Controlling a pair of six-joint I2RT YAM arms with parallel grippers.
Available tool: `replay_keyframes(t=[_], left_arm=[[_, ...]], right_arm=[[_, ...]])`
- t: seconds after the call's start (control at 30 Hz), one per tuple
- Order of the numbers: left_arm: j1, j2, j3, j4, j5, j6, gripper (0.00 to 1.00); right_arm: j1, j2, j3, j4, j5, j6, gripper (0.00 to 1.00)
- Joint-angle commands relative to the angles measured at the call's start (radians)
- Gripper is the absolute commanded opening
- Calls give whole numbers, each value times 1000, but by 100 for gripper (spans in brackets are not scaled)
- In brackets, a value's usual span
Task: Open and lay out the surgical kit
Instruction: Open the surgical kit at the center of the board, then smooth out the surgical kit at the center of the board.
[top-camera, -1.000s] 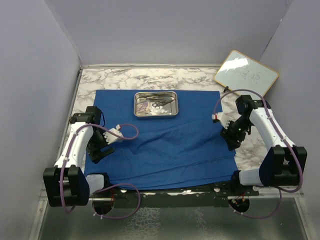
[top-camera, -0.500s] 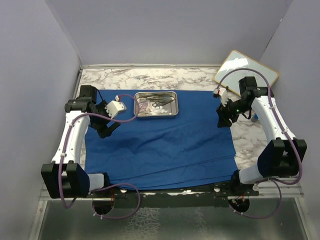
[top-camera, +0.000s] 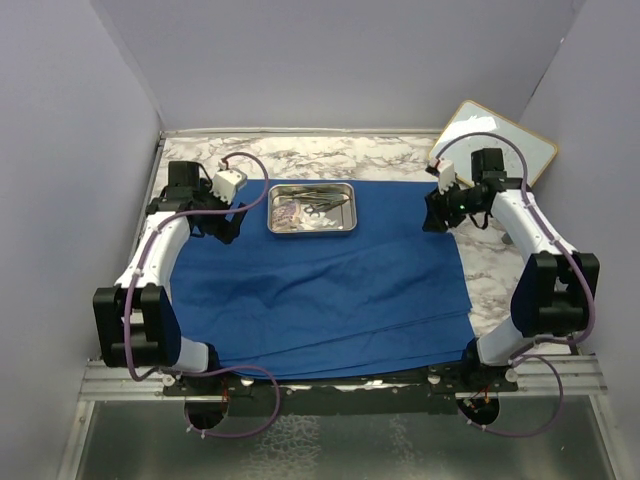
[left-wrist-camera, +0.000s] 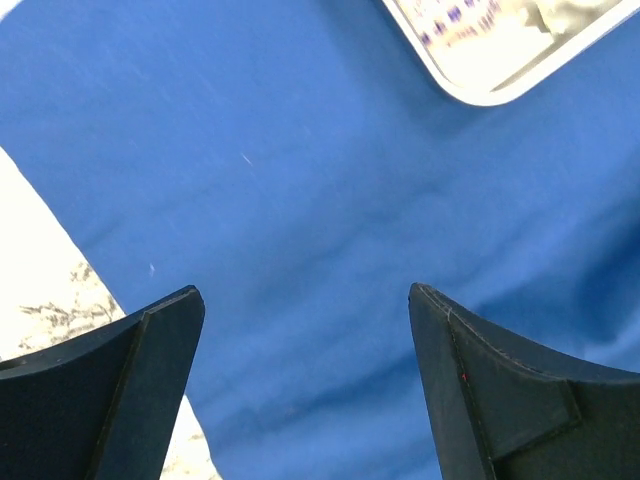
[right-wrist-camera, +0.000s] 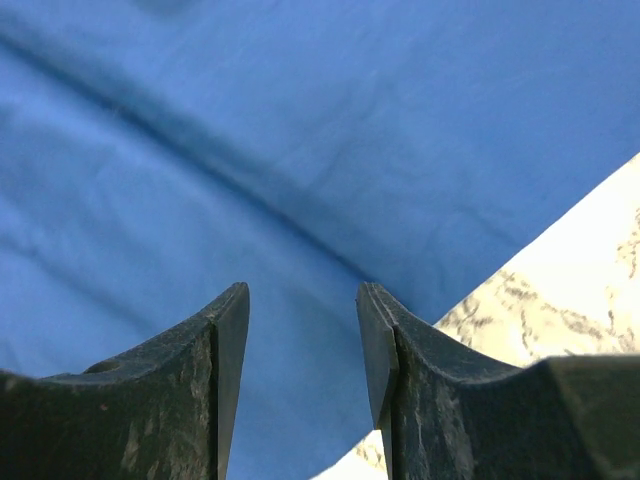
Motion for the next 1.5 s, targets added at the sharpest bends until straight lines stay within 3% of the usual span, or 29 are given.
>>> replay_keyframes(t=[0.0, 0.47, 0.93, 1.17, 1.47], left_arm=[[6, 66, 16, 257, -43, -179, 85], [1, 459, 218, 409, -116, -308, 79], [-2, 566, 197, 469, -134, -350, 76], [-2, 559, 146, 503, -154, -390, 75], [-5, 622, 199, 473, -180, -424, 72]], right_arm=[[10, 97, 53, 289, 27, 226, 47], [109, 502, 362, 384, 253, 340, 44], [135, 678, 469, 347, 308, 342, 40], [136, 744, 511, 313, 351, 310, 35], [136, 839, 631, 261, 375, 304, 25]])
